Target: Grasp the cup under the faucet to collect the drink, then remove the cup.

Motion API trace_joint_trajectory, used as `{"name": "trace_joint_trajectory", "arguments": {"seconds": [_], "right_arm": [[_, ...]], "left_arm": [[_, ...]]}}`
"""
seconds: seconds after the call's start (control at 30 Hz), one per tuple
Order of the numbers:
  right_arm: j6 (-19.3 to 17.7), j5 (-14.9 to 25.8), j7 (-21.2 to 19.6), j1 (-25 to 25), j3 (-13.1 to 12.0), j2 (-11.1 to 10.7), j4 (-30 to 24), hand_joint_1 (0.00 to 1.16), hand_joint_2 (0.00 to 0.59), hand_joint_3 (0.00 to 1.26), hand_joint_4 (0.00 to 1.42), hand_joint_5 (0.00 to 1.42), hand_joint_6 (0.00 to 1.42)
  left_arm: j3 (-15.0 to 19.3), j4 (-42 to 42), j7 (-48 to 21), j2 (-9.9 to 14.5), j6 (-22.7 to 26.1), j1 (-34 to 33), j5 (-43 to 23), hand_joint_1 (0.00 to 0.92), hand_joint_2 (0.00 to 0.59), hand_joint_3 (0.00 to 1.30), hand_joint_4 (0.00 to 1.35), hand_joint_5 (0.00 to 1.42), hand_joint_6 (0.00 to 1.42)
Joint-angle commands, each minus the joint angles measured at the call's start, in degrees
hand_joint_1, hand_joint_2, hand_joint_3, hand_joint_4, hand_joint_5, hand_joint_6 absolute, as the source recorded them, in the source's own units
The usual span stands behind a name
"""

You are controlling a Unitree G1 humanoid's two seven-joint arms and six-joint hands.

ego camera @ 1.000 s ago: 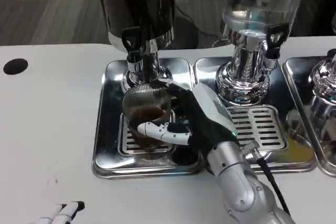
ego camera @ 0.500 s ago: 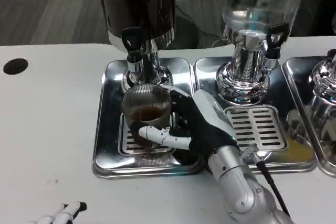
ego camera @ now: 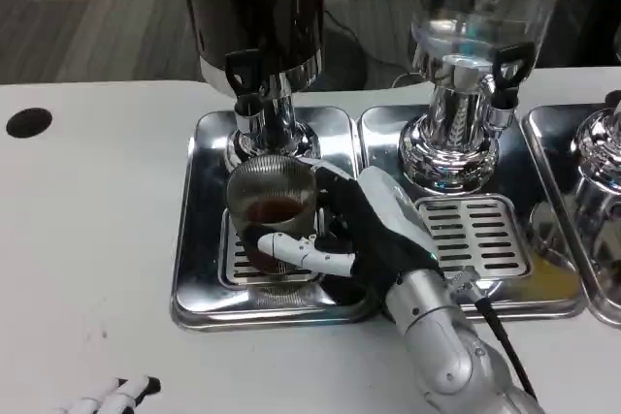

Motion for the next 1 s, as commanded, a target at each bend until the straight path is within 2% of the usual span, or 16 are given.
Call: {"name": "trace_joint_trajectory", "arguments": {"seconds": [0.03,0.43,0.73,1.0], "right_arm": [[-1.83,0.06,-1.47,0.0,-0.46,-0.05,0.74,0.48,0.123,0.27,0.3,0.36,0.33],[-4.79,1.06,-3.59,0.72,-1.3,0.56,1.31,0.53,0.148,0.36,0.41,0.47,0.43],[-6.25,1.76,-3.87,1.2,-1.94,0.34,1.16,0.53,0.148,0.38,0.43,0.49,0.46],[-7.33,2.34,-2.91,2.8,-2.75,-0.75,-2.57,0.53,0.156,0.39,0.43,0.49,0.47]], "left_arm": [[0.07,-0.31,-0.29,-0.08,0.13,0.33,-0.26,0.003,0.127,0.25,0.2,0.26,0.51],[0.17,0.26,0.35,-0.08,-0.09,0.83,-0.47,0.015,0.127,0.26,0.22,0.27,0.51],[-0.12,0.49,0.3,-0.08,-0.09,0.72,-0.25,0.018,0.127,0.26,0.22,0.28,0.51],[-0.21,0.2,-0.31,-0.07,0.21,-0.03,-0.31,0.018,0.128,0.26,0.22,0.29,0.51]]}}
